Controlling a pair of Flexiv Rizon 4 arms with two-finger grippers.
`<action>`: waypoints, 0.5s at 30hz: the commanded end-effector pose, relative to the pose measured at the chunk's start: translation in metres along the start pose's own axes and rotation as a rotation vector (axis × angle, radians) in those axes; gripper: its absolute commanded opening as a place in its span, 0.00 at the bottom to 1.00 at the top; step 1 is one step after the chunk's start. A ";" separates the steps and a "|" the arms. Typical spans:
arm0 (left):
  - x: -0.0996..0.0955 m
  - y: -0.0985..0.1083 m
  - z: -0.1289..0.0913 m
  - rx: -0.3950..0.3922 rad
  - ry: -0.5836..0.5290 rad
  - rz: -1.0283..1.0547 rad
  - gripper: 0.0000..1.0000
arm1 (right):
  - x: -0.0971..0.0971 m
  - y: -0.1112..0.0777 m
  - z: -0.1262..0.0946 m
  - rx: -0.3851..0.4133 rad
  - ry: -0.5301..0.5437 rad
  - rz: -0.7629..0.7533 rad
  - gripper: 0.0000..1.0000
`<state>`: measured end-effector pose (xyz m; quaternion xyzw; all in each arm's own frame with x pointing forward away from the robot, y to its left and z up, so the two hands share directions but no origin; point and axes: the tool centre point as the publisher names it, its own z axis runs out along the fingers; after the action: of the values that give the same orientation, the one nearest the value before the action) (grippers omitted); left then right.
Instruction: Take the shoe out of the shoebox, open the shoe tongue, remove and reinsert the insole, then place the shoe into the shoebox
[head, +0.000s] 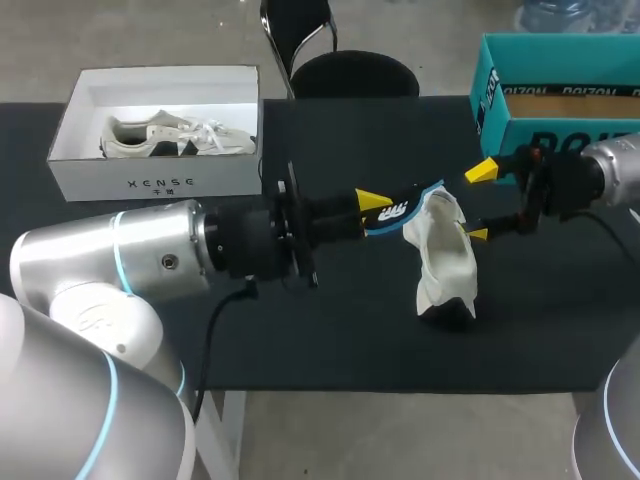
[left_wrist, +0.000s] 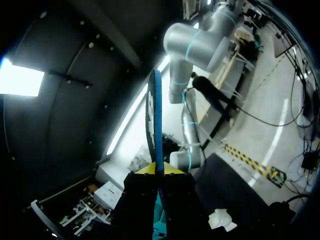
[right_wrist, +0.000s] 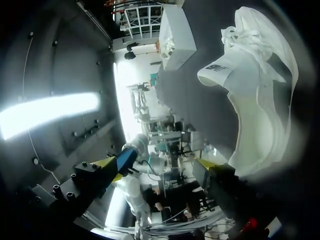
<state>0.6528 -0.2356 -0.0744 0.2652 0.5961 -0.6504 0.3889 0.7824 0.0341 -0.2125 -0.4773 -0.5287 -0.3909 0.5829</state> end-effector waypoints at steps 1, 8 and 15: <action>0.001 0.000 0.001 -0.002 -0.002 0.001 0.00 | 0.000 -0.001 0.001 -0.003 -0.002 0.000 1.00; 0.001 0.000 0.001 -0.002 -0.002 0.001 0.00 | 0.000 -0.001 0.001 -0.003 -0.002 0.000 1.00; 0.009 0.002 -0.002 -0.046 0.053 0.093 0.00 | 0.000 -0.001 0.001 -0.003 -0.002 0.000 1.00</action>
<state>0.6524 -0.2351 -0.0811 0.2905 0.5996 -0.6271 0.4035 0.7826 0.0341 -0.2124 -0.4773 -0.5286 -0.3909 0.5830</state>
